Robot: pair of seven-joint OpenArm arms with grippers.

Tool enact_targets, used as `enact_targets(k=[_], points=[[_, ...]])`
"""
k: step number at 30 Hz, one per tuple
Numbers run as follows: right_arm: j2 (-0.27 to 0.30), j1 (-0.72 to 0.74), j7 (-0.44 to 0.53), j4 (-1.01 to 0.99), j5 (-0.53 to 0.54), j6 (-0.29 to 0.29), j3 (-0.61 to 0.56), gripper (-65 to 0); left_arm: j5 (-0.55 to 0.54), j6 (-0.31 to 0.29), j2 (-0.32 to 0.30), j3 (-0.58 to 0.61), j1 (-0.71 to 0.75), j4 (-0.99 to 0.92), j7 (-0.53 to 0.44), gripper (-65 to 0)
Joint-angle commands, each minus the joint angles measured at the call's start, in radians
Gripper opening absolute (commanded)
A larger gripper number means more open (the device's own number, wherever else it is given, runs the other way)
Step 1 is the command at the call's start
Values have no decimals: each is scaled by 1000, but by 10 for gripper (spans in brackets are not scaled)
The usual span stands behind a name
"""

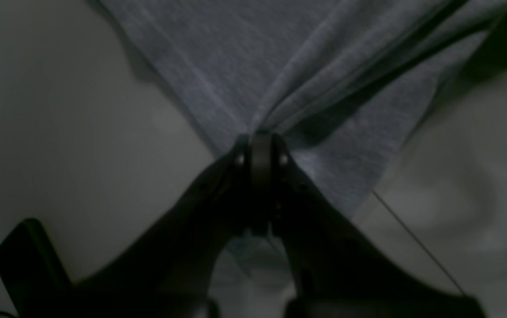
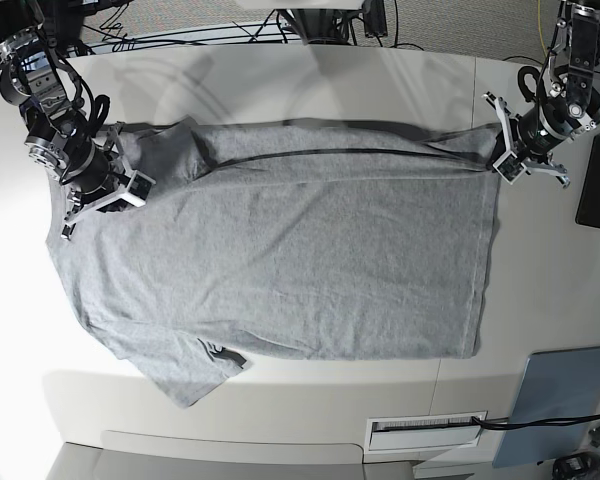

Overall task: Fold the T-shirt properly
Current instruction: 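Lower the shoulder edge and drag it back across the shirt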

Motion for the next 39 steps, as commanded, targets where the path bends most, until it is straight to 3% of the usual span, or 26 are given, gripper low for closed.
enact_targets(k=[1,7,13,24,28,39], points=[[19,14,9,10,-6,-15,9,-650,-3,10,-17,-10,-8,12,-15,-650],[19,14,31,10,-7,-15,9,-650,-3,3,-17,-10,-8,12,-16,-650],[19,14,30,10,-7,-15,9,-650,-2,-71,-18,-10,-20,12,-55,-650],[19,31,26,10,-7,-15,9,-650,13,-50,-23,-10,-63,11,-53,-650],[19,30,26,10,-7,-16,9,-650,13,-8,-23,-10,-79,11,-52,-650],[19,30,24,10,-6,-16,9,-650,11,-27,-23,-10,-98,4,-43,-650]])
